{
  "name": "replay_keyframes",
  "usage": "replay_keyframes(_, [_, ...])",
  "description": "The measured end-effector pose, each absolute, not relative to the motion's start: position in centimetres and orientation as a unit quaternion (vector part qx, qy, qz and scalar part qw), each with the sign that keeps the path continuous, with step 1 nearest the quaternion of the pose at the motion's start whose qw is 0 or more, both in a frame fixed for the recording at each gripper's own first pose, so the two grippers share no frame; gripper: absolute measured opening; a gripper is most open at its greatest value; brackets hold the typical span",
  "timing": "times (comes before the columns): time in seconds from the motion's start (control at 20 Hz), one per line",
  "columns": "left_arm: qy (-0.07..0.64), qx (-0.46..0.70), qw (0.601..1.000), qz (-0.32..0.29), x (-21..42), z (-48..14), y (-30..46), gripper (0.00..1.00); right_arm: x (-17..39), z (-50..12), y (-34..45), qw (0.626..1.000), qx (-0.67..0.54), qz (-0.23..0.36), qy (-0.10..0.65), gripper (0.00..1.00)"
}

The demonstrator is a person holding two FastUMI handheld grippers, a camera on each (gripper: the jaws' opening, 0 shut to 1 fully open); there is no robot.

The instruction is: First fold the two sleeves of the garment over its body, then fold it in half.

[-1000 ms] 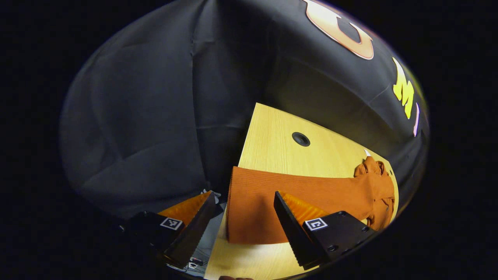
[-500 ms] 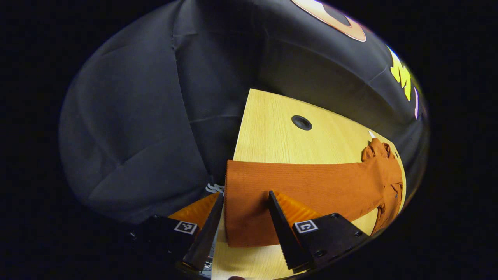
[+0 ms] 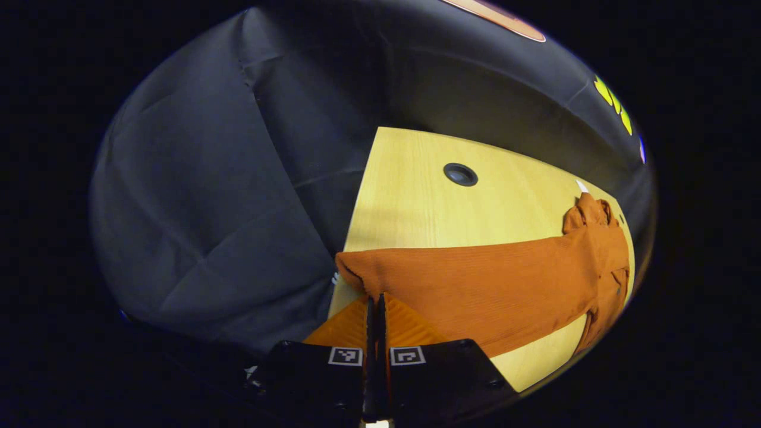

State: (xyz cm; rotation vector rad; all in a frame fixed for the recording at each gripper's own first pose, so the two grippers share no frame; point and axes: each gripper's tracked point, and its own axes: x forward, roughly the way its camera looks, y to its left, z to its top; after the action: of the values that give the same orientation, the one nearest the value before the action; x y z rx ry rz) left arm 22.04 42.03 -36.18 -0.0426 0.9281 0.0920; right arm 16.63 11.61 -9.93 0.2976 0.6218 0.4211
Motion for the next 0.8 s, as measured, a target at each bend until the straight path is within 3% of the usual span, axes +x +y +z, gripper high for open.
replay_keyframes(0.15, [0.438,0.0,0.897,0.061,22.1,-33.6,41.3,0.03,15.9,-9.1,11.3,0.92,0.149,0.219,0.289,0.9])
replay_keyframes(0.4, [0.394,0.034,0.918,0.04,22.5,-26.0,36.4,0.03,14.9,-7.5,10.3,0.926,0.135,0.243,0.254,0.9])
replay_keyframes(0.8, [0.364,0.009,0.931,0.003,23.5,-18.1,23.9,0.03,11.8,-5.4,3.6,0.935,0.148,0.235,0.221,0.9])
